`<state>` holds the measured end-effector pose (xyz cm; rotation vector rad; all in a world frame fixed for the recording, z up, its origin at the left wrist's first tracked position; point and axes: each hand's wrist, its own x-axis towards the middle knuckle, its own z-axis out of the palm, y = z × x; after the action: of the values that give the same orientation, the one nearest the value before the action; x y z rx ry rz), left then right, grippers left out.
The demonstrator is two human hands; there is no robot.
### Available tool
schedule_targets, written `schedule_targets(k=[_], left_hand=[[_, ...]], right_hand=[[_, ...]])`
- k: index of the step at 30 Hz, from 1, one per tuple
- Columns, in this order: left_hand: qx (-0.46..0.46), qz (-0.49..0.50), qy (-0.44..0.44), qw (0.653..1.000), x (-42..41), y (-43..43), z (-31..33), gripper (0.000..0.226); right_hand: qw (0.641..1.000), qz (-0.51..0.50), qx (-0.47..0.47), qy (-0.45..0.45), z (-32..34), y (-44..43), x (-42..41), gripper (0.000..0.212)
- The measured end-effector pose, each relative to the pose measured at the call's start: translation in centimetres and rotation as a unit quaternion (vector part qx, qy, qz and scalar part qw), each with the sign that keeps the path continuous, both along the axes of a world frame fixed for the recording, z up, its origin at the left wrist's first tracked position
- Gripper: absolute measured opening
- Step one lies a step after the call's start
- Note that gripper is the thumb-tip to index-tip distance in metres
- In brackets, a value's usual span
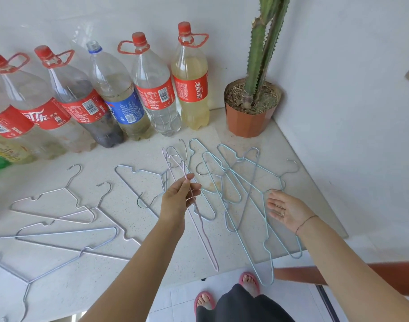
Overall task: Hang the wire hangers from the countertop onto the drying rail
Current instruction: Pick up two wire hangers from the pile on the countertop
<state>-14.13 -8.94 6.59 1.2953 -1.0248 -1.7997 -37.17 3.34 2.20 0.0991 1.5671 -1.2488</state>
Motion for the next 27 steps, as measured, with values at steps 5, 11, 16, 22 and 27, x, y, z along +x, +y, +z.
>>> schedule_targets(k=[5, 11, 16, 22, 27], left_hand=[[0.004, -0.011, -0.005, 1.000, 0.2, 0.9, -0.4, 0.024], [0.014, -0.024, -0.018, 0.999, 0.3, 1.6, -1.0, 0.025], [0.024, -0.032, -0.021, 0.999, 0.5, 2.0, -1.2, 0.026], [0.015, -0.038, -0.020, 0.999, 1.0, 2.1, -1.0, 0.026], [0.008, -0.040, -0.015, 0.999, 2.1, 1.9, -0.8, 0.024]], right_hand=[[1.000, -0.009, 0.023, 0.004, -0.5, -0.5, 0.3, 0.044], [0.999, -0.001, 0.035, -0.016, -0.1, -0.8, 0.5, 0.040], [0.997, 0.011, 0.023, -0.078, 0.4, -1.1, 0.8, 0.023], [0.992, 0.052, -0.071, -0.086, 1.8, -2.5, 2.5, 0.014], [0.982, 0.109, -0.143, -0.058, 3.8, -3.9, 4.8, 0.013]])
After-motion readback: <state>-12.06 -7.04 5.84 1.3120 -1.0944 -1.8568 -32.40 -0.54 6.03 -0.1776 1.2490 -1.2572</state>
